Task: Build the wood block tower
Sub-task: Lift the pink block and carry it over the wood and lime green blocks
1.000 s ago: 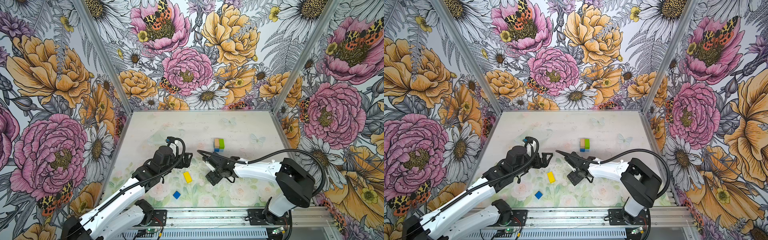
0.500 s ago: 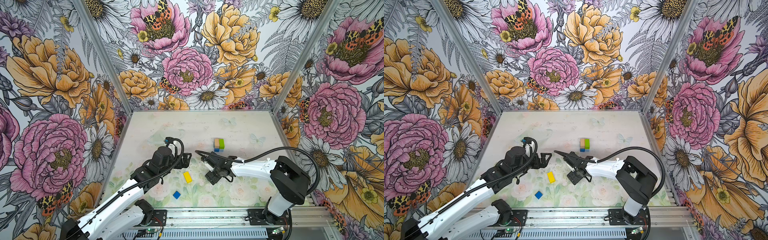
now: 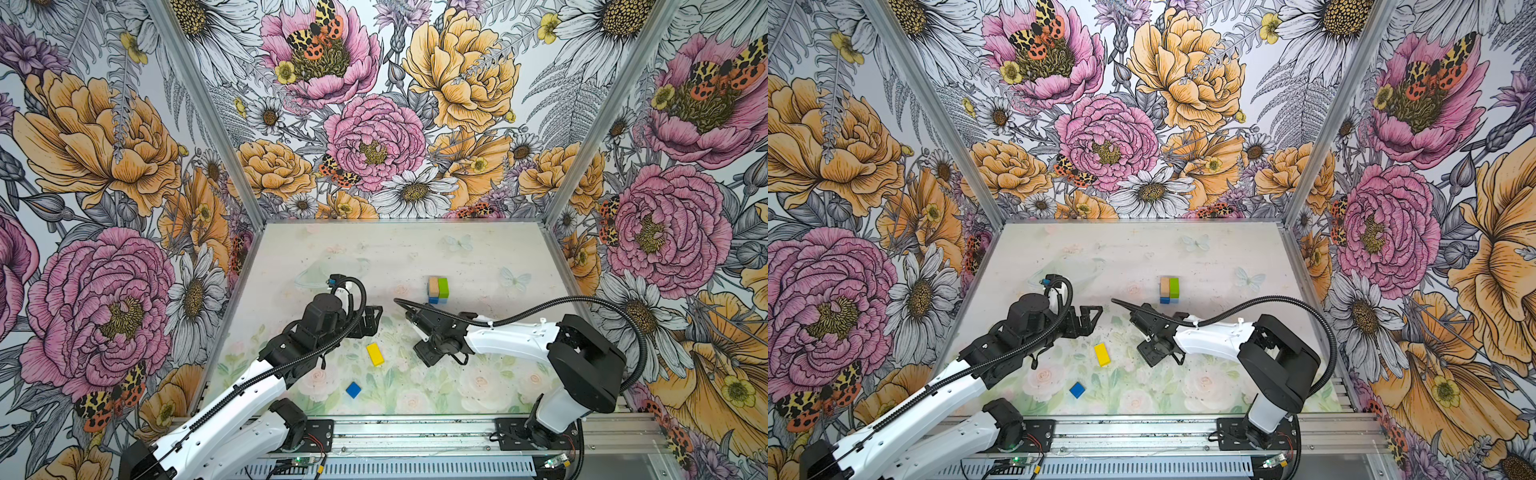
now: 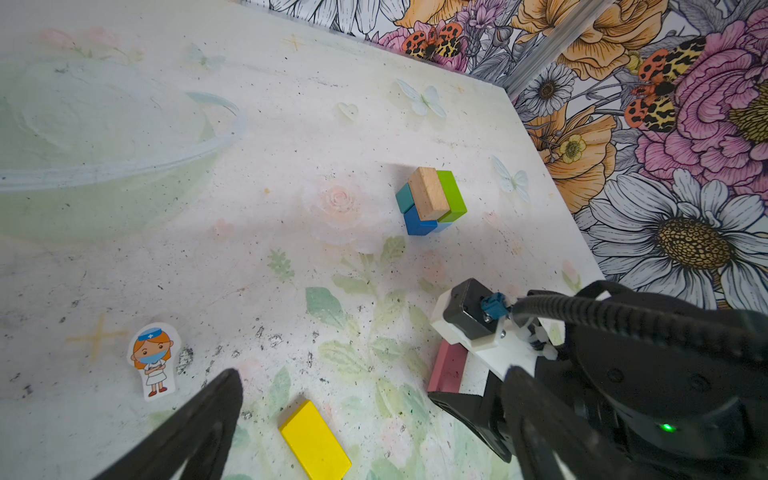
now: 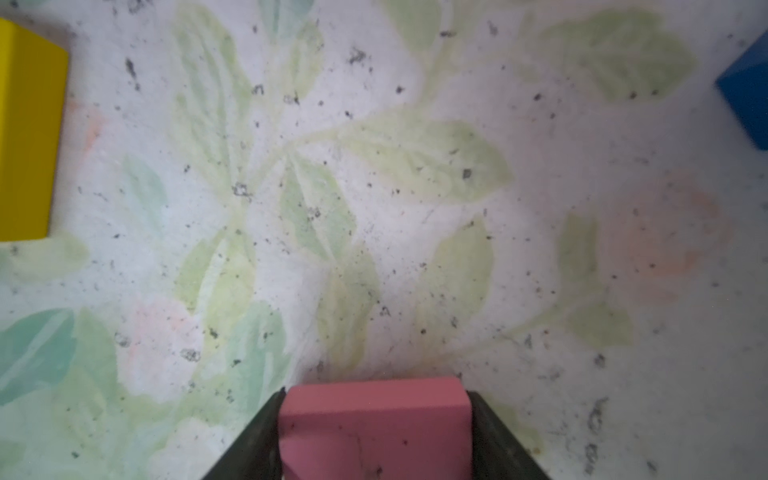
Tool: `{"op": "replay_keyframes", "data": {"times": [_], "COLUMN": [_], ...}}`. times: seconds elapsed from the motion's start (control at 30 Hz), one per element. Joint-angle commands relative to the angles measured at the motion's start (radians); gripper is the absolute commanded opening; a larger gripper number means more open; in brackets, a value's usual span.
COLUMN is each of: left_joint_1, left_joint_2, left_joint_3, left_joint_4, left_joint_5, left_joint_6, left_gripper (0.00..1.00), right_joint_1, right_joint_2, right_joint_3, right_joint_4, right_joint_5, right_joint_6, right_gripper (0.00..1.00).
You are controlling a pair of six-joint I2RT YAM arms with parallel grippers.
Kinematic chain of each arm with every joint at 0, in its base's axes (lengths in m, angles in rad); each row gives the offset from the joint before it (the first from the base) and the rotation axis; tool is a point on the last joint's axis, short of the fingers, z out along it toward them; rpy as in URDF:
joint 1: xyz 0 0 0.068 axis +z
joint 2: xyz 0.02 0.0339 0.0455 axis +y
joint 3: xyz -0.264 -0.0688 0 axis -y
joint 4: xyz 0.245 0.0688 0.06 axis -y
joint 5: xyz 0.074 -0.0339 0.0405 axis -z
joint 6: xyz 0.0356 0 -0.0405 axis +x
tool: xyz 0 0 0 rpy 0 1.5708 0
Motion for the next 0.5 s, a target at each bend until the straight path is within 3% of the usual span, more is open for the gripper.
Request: {"op": "replay_keyframes", "data": {"times": [0.0,0.27,0.47], "left_joint_1": [0.006,0.01,0.02], "left_joint_2": [-0.021,-0.041,-0.067], "left_joint_3": [-0.006,0.001,-0.006], "left_joint_4": [-0.009,-0.019,-0.03], "left_joint_5": [-0.019,-0.018,-0.018], "left_joint_6": [0.0,0.014,0.021], "left_gripper": [0.99,0.99,0.99], "right_joint_1": [-0.002,-0.019,-0.068], "right_joint_2": [-0.066,-0.121,-0.12], "right_joint_3": [-0.003,0.061,0.194], "right_joint_4": [-0.014,-0.114,-0.254], "right_joint_5": [0.048,0.102,0.212], "right_joint_6": [0.054,0.104,0.156], "right_gripper": [0.53,0.52,0.51]}}
